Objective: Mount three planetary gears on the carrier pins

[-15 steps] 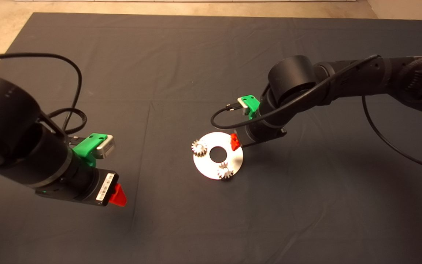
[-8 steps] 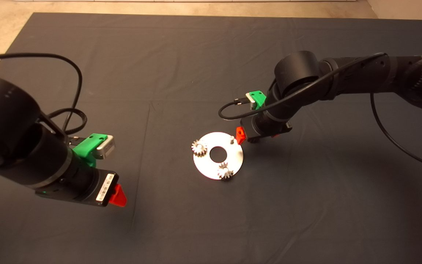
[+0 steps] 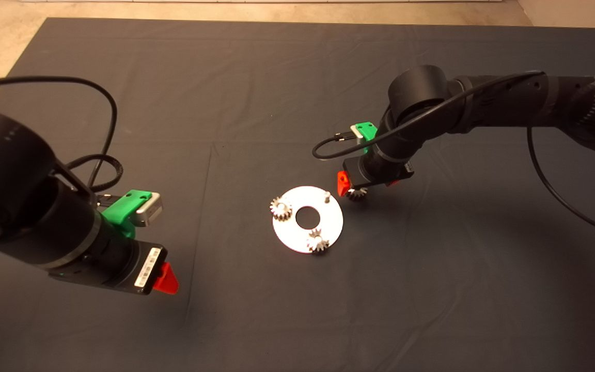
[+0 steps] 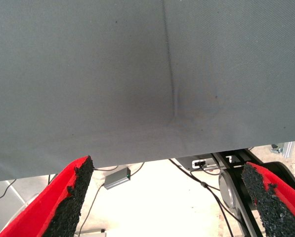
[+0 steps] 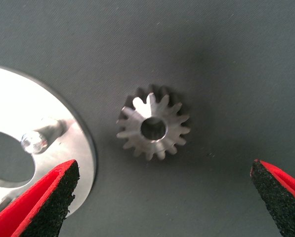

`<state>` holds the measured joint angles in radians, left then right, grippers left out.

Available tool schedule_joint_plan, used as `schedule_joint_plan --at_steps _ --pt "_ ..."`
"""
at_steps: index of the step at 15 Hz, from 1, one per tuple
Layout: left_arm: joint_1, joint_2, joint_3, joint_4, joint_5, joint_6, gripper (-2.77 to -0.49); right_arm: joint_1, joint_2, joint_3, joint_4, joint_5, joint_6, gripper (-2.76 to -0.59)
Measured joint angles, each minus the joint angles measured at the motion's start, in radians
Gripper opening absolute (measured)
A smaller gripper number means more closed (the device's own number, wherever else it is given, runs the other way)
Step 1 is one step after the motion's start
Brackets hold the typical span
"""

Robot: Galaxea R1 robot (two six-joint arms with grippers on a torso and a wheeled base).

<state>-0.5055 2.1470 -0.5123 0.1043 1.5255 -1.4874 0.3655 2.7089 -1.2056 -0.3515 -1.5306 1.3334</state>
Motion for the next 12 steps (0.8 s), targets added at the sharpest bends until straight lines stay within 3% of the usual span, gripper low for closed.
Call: schedule_joint_plan --at_steps 9,12 --pt "0.0 -0.012 0.004 0.0 0.0 0.0 -1.08 -0.003 0.0 -0.047 0.0 0.0 -0.017 -0.76" --pt "0.0 -0.012 0.004 0.0 0.0 0.0 -1.08 -0.02 0.001 -0.057 0.0 0.0 -0.017 -0.76"
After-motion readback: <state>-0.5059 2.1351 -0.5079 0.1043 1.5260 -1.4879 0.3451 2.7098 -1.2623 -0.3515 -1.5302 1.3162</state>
